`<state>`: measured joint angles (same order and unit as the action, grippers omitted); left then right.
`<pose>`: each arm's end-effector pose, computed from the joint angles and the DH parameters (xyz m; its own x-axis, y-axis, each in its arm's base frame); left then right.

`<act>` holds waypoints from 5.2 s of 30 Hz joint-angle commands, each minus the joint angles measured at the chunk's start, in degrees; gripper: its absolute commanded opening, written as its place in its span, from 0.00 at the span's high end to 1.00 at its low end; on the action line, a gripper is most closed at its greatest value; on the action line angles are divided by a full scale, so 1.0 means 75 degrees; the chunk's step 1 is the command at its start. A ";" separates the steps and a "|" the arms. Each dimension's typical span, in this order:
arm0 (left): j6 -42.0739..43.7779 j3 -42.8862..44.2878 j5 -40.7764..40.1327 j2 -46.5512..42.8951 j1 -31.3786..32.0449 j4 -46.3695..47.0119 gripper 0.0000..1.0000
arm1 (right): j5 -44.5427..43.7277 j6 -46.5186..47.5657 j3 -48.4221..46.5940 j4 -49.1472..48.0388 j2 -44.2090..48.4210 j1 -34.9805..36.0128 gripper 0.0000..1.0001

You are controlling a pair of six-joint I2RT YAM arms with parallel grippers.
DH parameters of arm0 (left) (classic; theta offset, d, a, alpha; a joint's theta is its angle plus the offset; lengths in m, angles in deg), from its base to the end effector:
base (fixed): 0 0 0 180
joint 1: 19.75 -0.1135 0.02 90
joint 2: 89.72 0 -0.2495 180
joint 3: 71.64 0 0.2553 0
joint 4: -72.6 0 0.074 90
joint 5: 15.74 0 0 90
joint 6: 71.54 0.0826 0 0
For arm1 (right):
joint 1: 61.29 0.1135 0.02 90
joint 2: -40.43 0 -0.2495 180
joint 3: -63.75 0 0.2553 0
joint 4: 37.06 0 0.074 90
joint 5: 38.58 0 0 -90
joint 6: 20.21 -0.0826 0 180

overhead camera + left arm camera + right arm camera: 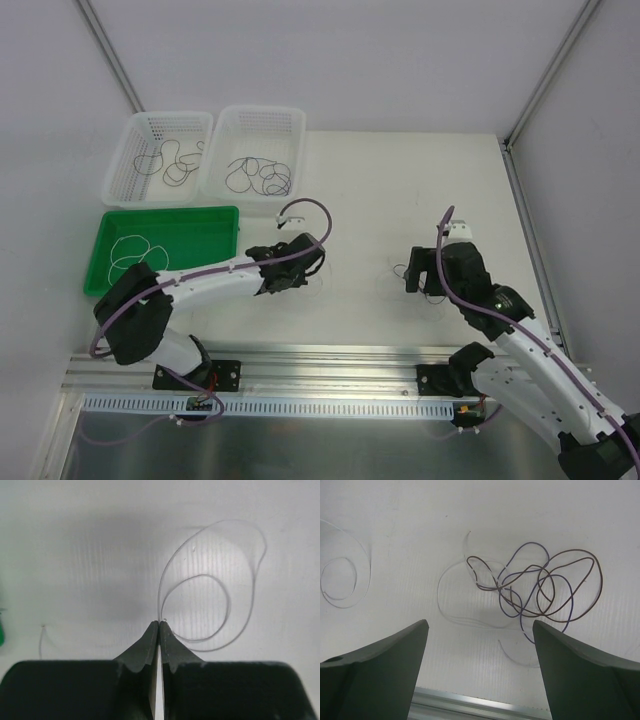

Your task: Untangle the cables

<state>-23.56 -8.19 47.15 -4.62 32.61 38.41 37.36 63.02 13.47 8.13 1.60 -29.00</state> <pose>0.2245 -0.2295 0.1458 -0.7426 -0.0127 -0.6696 0.0693 0.9930 -0.0957 0.1832 0.0920 0.2350 -0.5072 -0.1853 -0.8417 -0.2897 0.9565 -0.0360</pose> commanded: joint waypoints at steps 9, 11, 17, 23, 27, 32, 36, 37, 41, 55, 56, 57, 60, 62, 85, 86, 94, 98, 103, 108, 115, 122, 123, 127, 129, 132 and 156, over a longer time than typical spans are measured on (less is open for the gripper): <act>0.1382 0.1716 -0.0124 -0.3001 -0.1330 -0.1143 1.00 | -0.0070 -0.0012 -0.0147 0.0241 0.0291 0.0042 0.10; 0.1559 0.1986 -0.0100 -0.3494 -0.1566 -0.1365 1.00 | -0.0047 -0.0012 -0.0159 0.0229 0.0279 0.0042 0.10; 0.2215 0.3193 -0.0158 -0.4396 -0.2047 -0.1823 1.00 | 0.0035 -0.0035 -0.0147 0.0194 0.0197 0.0042 0.10; 0.2731 0.3956 -0.1504 -0.4608 -0.2235 -0.2397 1.00 | 0.0141 -0.0059 -0.0101 0.0159 0.0185 0.0054 0.10; 0.3118 0.4273 -0.2442 -0.4713 -0.2258 -0.2643 1.00 | 0.0118 -0.0059 -0.0101 0.0240 0.0232 0.0054 0.10; 0.3387 0.3830 -0.3415 -0.4831 -0.2480 -0.2703 1.00 | 0.0141 -0.0082 -0.0077 0.0241 0.0255 0.0065 0.10; 0.3236 0.3044 -0.3079 -0.4831 -0.3227 -0.2726 1.00 | 0.0246 -0.0117 -0.0042 0.0252 0.0279 0.0065 0.10; 0.3189 0.2869 -0.2891 -0.4831 -0.3486 -0.2714 1.00 | 0.0246 -0.0141 0.0004 0.0229 0.0290 0.0054 0.10; 0.2896 0.1967 -0.1777 -0.4761 -0.4916 -0.2621 1.00 | 0.0247 -0.0164 0.0098 0.0357 0.0419 0.0065 0.10; 0.2861 0.0688 0.0415 -0.3250 -0.7859 -0.0900 0.95 | 0.0352 -0.0199 0.0204 0.0288 0.0408 0.0077 0.10; 0.2791 0.0559 0.0764 -0.3075 -0.8150 -0.0654 0.94 | 0.0363 -0.0200 0.0216 0.0276 0.0396 0.0077 0.10; 0.2721 0.0547 0.0907 -0.2969 -0.8327 -0.0594 0.93 | 0.0387 -0.0200 0.0227 0.0276 0.0384 0.0077 0.10; 0.2404 0.0535 0.1502 -0.2500 -0.8865 -0.0558 0.93 | 0.0434 -0.0223 0.0239 0.0264 0.0337 0.0077 0.10; 0.2217 0.0570 0.1949 -0.2243 -0.9113 -0.0465 0.94 | 0.0446 -0.0235 0.0251 0.0276 0.0314 0.0077 0.10; 0.3012 0.0195 0.4283 -0.3858 -0.7979 -0.0312 0.01 | -0.0610 -0.0692 0.0122 0.0160 -0.2111 -0.0181 0.14; 0.3059 0.0183 0.4353 -0.3858 -0.7838 -0.0312 0.01 | -0.0481 -0.0669 0.0122 0.0019 -0.2228 -0.0192 0.15; 0.3212 0.0253 0.5372 -0.3776 -0.7192 -0.0312 0.01 | -0.0140 -0.0247 -0.0065 -0.1118 -0.4032 -0.0239 0.32; 0.3235 0.0277 0.5548 -0.3765 -0.7134 -0.0312 0.01 | 0.0292 -0.0188 -0.0217 -0.1587 -0.4747 -0.0123 0.52; 0.3212 0.0253 0.5876 -0.3776 -0.7005 -0.0219 0.01 | 0.0352 -0.0199 -0.0697 -0.1623 -0.5146 0.0696 0.93; 0.3200 0.0172 0.6357 -0.3683 -0.6466 -0.0136 0.01 | 0.0680 -0.0235 -0.1446 -0.1623 -0.5206 0.1950 0.99; 0.2569 -0.0167 0.6651 -0.3764 -0.5424 -0.0136 0.01 | 0.0693 -0.0328 -0.1823 -0.1541 -0.4234 0.2620 0.99; 0.0732 -0.1338 0.4777 -0.4187 -0.2953 0.0331 0.01 | 0.0668 -0.0563 -0.1497 -0.1645 -0.3121 0.2620 0.99; 0.0542 -0.1445 0.4636 -0.4163 -0.2695 0.0472 0.01 | 0.0703 -0.0609 -0.1414 -0.1727 -0.3015 0.2620 0.99; 0.0119 -0.1669 0.3652 -0.3649 -0.1370 0.1513 0.02 | 0.0948 -0.0797 -0.1132 -0.2044 -0.2605 0.2620 0.99; 0.0107 -0.1564 0.3031 -0.3054 -0.0842 0.1738 0.02 | 0.0984 -0.0832 -0.1109 -0.2068 -0.2546 0.2643 0.99; 0.0258 -0.1458 0.2503 -0.2245 -0.0466 0.2487 0.04 | 0.1066 -0.0821 -0.1120 -0.2021 -0.2405 0.2690 0.99; 0.2732 -0.1505 0.4705 0.1214 -0.0325 0.8887 0.30 | 0.1465 -0.0762 -0.1109 -0.1658 -0.1503 0.2948 0.99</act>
<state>-4.61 -20.23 79.26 2.11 29.46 95.50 47.24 57.95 5.12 -3.48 -11.17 -7.52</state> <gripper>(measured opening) 0.716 0.015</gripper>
